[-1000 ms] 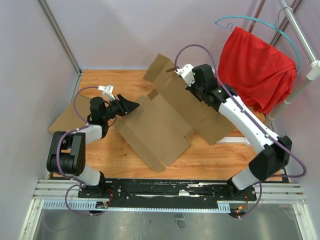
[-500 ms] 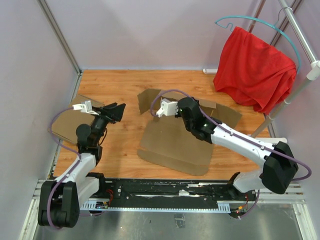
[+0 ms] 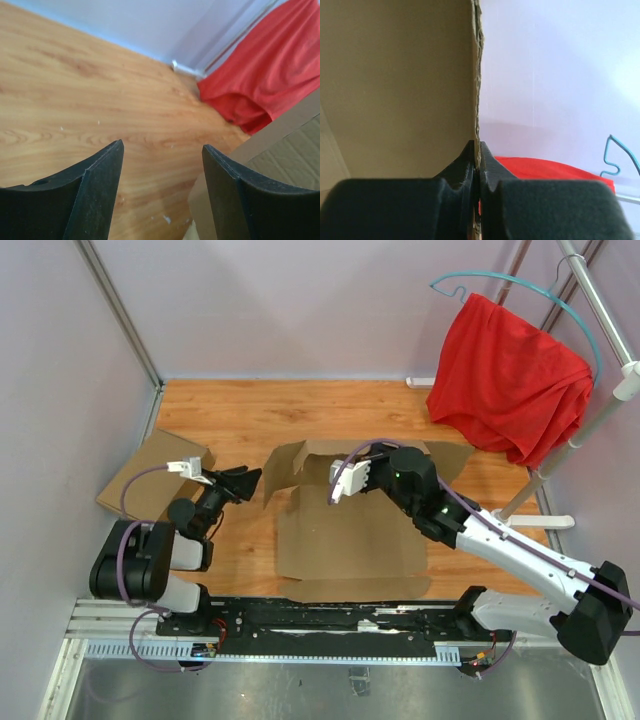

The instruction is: Fold the paper box

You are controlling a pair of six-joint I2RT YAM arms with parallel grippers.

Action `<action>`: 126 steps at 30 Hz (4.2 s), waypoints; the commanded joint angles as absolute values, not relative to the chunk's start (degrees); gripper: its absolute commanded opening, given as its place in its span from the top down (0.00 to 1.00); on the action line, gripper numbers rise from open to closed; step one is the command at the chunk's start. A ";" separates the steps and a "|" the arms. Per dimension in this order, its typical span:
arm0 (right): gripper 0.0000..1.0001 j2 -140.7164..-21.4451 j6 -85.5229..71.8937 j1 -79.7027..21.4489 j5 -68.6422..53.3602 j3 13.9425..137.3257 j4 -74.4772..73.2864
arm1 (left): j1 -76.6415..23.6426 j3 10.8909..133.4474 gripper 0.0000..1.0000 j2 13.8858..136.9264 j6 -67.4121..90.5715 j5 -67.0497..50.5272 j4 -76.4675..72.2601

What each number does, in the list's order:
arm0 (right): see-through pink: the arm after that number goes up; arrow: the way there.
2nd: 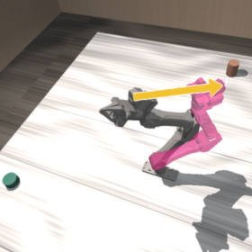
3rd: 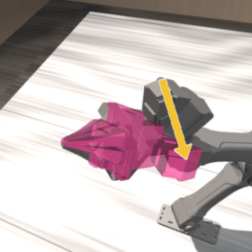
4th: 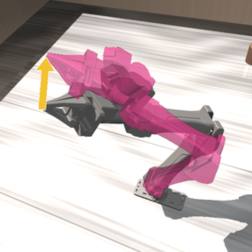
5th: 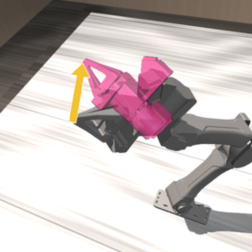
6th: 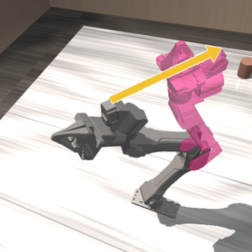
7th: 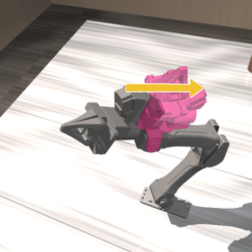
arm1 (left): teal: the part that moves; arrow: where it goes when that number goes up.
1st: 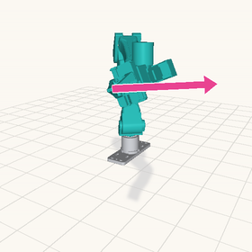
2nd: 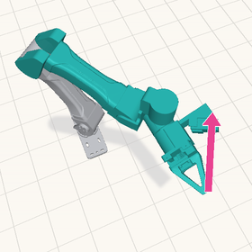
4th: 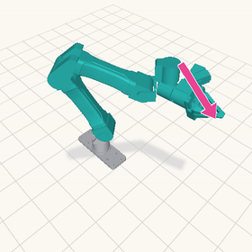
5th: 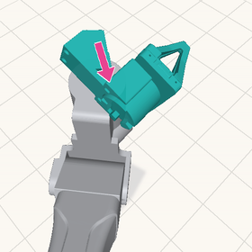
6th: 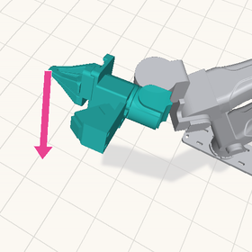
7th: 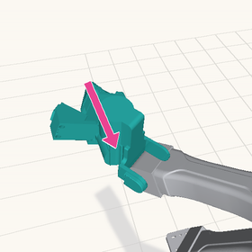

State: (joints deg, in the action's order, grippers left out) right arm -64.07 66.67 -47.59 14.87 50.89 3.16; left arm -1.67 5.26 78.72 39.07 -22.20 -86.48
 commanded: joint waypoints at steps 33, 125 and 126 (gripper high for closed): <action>0.72 -74.27 73.47 -55.72 30.27 37.51 23.25 | -6.57 12.57 0.30 92.85 43.30 -46.93 -105.11; 0.99 -88.74 70.78 -43.56 20.50 57.57 8.82 | -10.90 15.38 0.35 68.69 25.16 -27.45 -49.65; 0.99 -88.82 70.88 -43.41 20.53 57.63 8.85 | -10.90 15.22 0.35 68.59 25.26 -27.82 -49.92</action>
State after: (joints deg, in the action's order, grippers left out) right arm -88.62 70.43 -44.31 20.95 56.66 11.16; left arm -10.66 15.09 68.29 24.51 -24.84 -47.03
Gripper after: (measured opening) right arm 0.025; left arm 0.649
